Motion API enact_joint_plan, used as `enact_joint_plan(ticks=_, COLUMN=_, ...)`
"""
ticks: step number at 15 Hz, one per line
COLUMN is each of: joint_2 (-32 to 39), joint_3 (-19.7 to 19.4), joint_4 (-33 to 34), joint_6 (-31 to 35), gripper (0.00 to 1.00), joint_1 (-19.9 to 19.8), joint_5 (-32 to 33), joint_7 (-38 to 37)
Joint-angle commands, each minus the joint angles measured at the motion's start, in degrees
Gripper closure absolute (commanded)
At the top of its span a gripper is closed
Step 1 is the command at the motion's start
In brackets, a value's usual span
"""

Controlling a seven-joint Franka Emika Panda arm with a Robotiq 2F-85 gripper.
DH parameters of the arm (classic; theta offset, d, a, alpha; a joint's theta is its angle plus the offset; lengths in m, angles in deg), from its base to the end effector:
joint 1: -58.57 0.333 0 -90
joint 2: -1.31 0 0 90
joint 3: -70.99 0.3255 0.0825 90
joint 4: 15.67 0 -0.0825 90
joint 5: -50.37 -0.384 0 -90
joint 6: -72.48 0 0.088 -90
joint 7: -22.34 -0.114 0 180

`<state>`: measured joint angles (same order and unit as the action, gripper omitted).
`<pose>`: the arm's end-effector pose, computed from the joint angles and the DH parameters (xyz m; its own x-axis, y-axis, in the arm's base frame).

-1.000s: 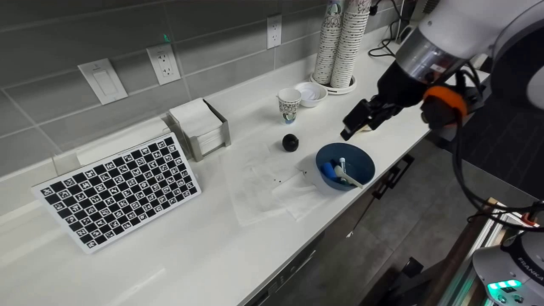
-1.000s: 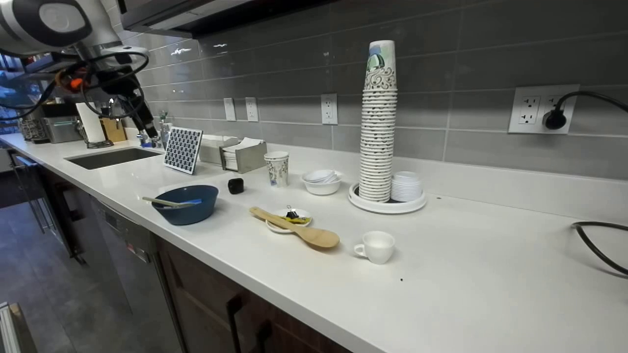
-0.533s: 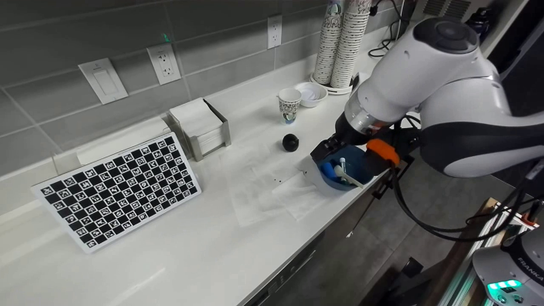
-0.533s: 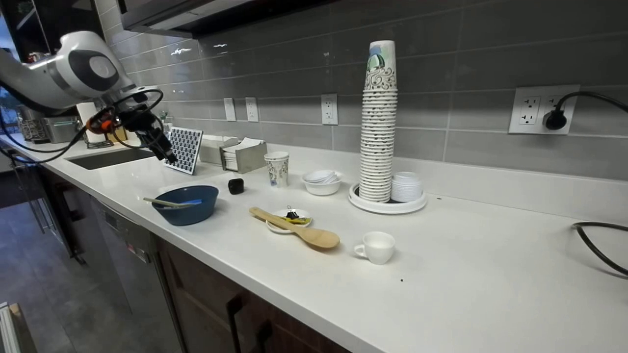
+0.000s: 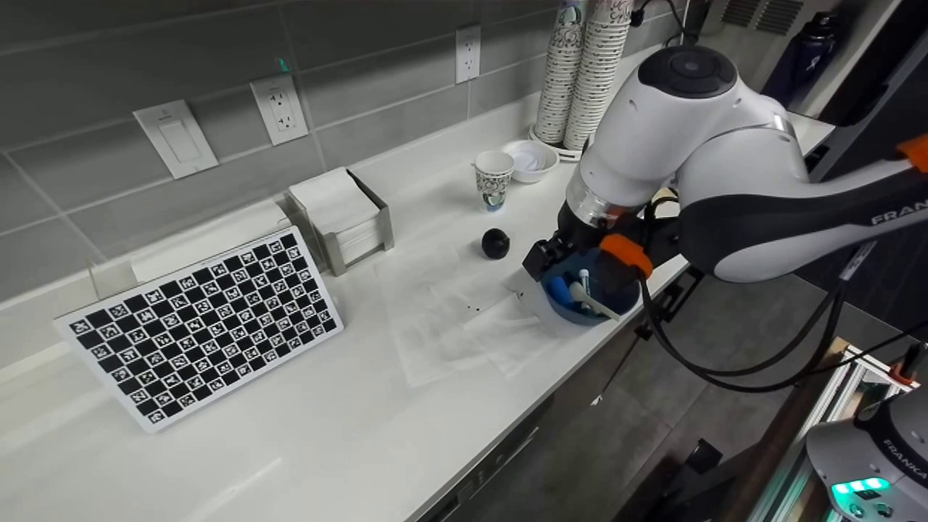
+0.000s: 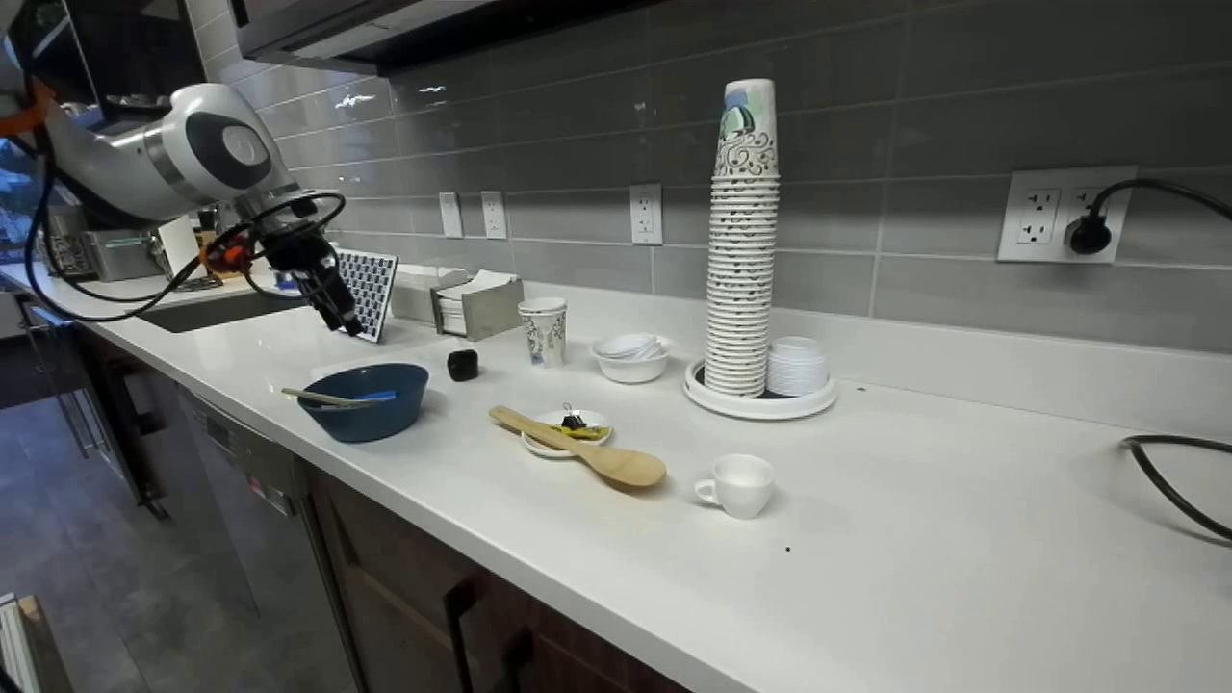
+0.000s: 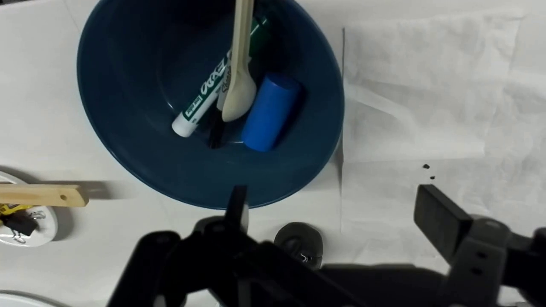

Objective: Put the black object inside the small white cup

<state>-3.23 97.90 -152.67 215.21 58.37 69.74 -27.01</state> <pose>0.4486 0.2267 0.3648 0.9485 -0.1213 0.2927 -0.1517 -0.9849 0.0834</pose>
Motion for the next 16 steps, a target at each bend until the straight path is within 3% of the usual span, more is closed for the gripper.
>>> enact_joint_plan(ticks=1, joint_2=5.25, joint_3=-7.59, joint_4=2.13, joint_6=7.16, gripper=0.00, joint_1=3.73, joint_5=-2.59, joint_7=5.19)
enact_joint_plan(ticks=4, joint_2=9.42, joint_3=-11.58, joint_4=4.49, joint_6=11.93, gripper=0.00, joint_1=5.14, joint_5=-4.78, joint_7=7.84)
enact_joint_plan(ticks=6, joint_2=12.66, joint_3=-14.14, joint_4=6.81, joint_6=13.51, gripper=0.00, joint_1=6.33, joint_5=-0.89, joint_7=5.63)
enact_joint_plan(ticks=7, joint_2=14.09, joint_3=-12.42, joint_4=7.84, joint_6=14.08, gripper=0.00, joint_1=4.36, joint_5=0.97, joint_7=4.11)
enact_joint_plan(ticks=14, joint_2=22.47, joint_3=-15.92, joint_4=15.86, joint_6=13.32, gripper=0.00, joint_1=7.13, joint_5=11.28, joint_7=-3.49)
enact_joint_plan(ticks=15, joint_2=23.64, joint_3=-16.50, joint_4=16.74, joint_6=13.24, gripper=0.12, joint_1=7.52, joint_5=11.96, joint_7=-4.20)
enact_joint_plan(ticks=16, joint_2=24.63, joint_3=-16.94, joint_4=17.51, joint_6=13.16, gripper=0.15, joint_1=7.80, joint_5=12.39, joint_7=-4.67)
